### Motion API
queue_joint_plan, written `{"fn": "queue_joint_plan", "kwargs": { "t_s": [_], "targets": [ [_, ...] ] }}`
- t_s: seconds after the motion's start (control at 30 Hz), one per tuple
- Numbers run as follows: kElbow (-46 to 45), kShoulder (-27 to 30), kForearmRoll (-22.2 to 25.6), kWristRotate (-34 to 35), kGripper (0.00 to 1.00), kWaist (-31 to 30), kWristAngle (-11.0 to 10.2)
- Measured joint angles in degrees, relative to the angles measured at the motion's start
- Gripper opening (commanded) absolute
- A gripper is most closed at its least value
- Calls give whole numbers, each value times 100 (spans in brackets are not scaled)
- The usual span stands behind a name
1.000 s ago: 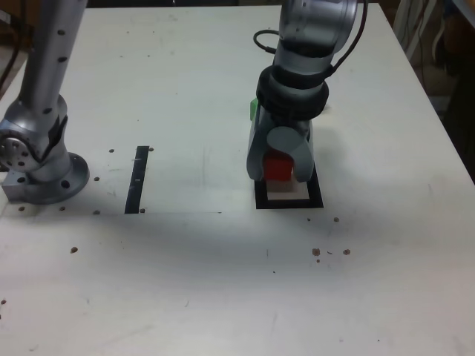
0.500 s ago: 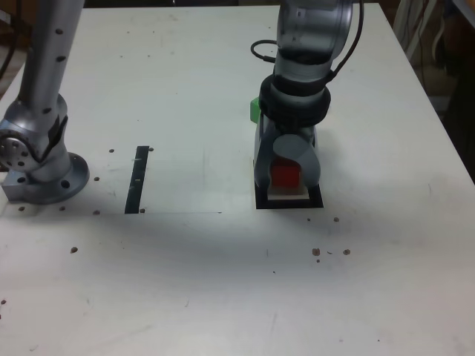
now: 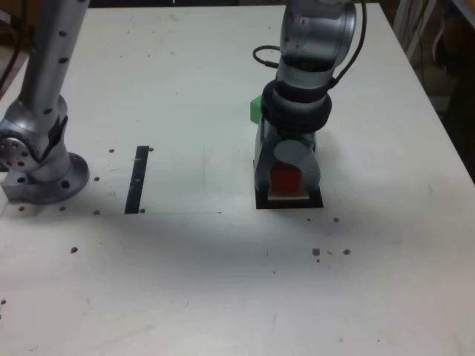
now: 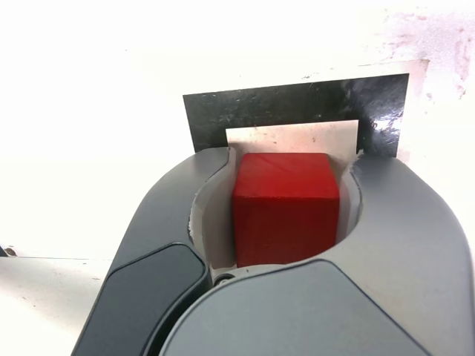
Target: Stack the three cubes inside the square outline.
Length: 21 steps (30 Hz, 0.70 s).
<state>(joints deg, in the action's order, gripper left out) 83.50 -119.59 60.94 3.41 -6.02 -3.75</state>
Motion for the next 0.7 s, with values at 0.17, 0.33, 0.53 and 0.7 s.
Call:
{"fn": "queue_joint_plan", "kwargs": {
  "t_s": [0.17, 0.33, 0.53, 0.7],
  "targets": [
    [173, -15, 250, -12, 99, -59, -20],
    [558, 15, 902, 30, 99, -180, -184],
    [1141, 406, 1677, -210, 99, -109, -720],
    [1567, 544, 1757, -1150, 99, 626, -972]
  ]
}}
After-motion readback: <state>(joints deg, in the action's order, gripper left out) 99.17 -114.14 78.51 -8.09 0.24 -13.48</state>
